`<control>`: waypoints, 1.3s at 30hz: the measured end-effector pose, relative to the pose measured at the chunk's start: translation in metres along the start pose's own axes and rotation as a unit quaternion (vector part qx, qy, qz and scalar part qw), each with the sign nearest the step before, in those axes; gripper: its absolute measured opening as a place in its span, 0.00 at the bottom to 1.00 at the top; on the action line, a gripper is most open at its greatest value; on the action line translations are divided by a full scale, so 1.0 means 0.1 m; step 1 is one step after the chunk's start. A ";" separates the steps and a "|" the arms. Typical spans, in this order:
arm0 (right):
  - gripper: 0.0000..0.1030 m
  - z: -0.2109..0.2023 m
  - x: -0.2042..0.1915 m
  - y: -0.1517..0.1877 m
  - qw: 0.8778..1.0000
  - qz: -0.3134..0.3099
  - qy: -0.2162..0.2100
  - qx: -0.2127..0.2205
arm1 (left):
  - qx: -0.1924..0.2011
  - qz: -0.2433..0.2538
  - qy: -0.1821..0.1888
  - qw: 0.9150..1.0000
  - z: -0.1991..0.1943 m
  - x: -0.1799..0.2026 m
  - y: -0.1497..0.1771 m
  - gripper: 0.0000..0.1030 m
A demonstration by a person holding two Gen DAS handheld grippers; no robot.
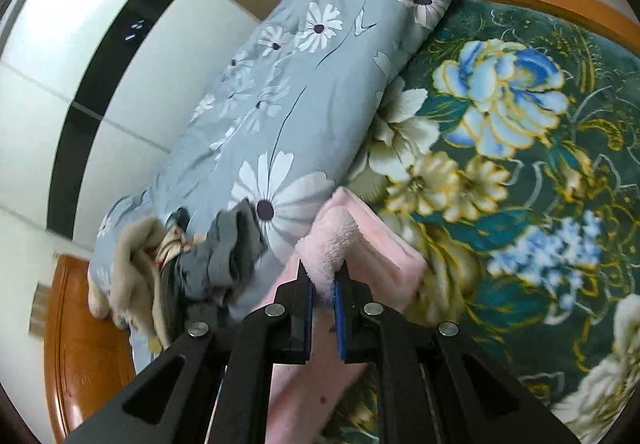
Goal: Fold clothes
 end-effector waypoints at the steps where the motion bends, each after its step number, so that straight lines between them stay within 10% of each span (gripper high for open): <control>1: 0.09 0.08 -0.06 -0.01 1.000 0.003 0.007 -0.001 | -0.004 -0.003 -0.002 1.000 0.08 0.04 -0.02 0.05; 13: 0.12 0.50 -0.34 0.09 0.998 -0.010 0.051 -0.018 | -0.023 0.002 -0.037 0.999 0.65 0.15 -0.04 0.08; 18: 0.20 0.54 -0.28 0.21 0.998 -0.012 0.053 -0.027 | -0.021 -0.003 -0.008 1.000 0.58 0.11 0.01 0.51; 22: 0.36 0.48 -0.31 0.22 0.999 -0.028 0.035 -0.029 | 0.002 -0.006 0.019 1.000 0.36 0.09 0.03 0.52; 29: 0.56 0.24 0.05 0.65 0.997 -0.048 0.020 -0.056 | 0.012 -0.015 -0.047 0.999 0.10 -0.53 0.44 0.53; 39: 0.57 0.55 0.50 1.72 0.987 0.043 0.002 -0.154 | -0.038 -0.115 -0.055 0.991 0.35 -1.09 0.79 0.53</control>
Point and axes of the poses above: each gripper's, at about its wrist camera, not at the fingertips, and z roughly the way its jaws point, x to its right, y to its underside, the point moved 2 cm from there along z, roughly the way its jaws point, and after that the axes turned 14 degrees about x, right-handed, at the moved point
